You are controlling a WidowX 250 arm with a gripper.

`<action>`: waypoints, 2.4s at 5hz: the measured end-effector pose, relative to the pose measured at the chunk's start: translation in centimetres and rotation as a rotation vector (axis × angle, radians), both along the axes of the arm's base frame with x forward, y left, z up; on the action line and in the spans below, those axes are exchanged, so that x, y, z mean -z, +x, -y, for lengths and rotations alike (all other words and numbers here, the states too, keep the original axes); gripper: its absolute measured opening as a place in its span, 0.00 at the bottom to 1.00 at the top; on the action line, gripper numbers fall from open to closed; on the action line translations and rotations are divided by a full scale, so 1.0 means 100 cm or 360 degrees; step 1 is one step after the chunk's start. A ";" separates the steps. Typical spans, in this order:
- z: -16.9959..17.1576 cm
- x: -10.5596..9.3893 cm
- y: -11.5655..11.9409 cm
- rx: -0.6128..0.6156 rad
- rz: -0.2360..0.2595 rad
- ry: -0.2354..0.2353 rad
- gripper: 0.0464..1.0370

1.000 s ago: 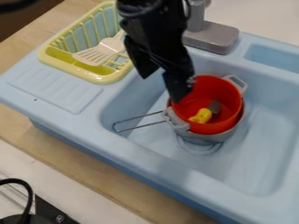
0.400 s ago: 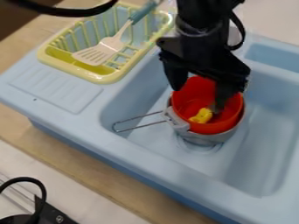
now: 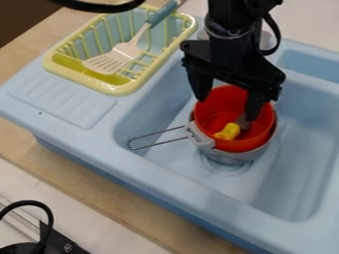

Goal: Move the yellow knife to the middle top of the sink

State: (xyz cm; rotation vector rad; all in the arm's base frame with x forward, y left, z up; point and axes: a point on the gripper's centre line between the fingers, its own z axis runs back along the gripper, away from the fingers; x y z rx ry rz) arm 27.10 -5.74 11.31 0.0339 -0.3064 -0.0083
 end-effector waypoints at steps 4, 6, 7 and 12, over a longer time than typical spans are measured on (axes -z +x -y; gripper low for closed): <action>0.001 0.024 0.009 0.0025 -0.0117 0.0007 0.96; -0.005 0.035 0.002 -0.0002 -0.0231 0.0012 0.96; -0.006 0.043 0.001 0.0001 -0.0272 0.0029 0.96; -0.011 0.037 0.002 0.0049 -0.0254 0.0033 0.26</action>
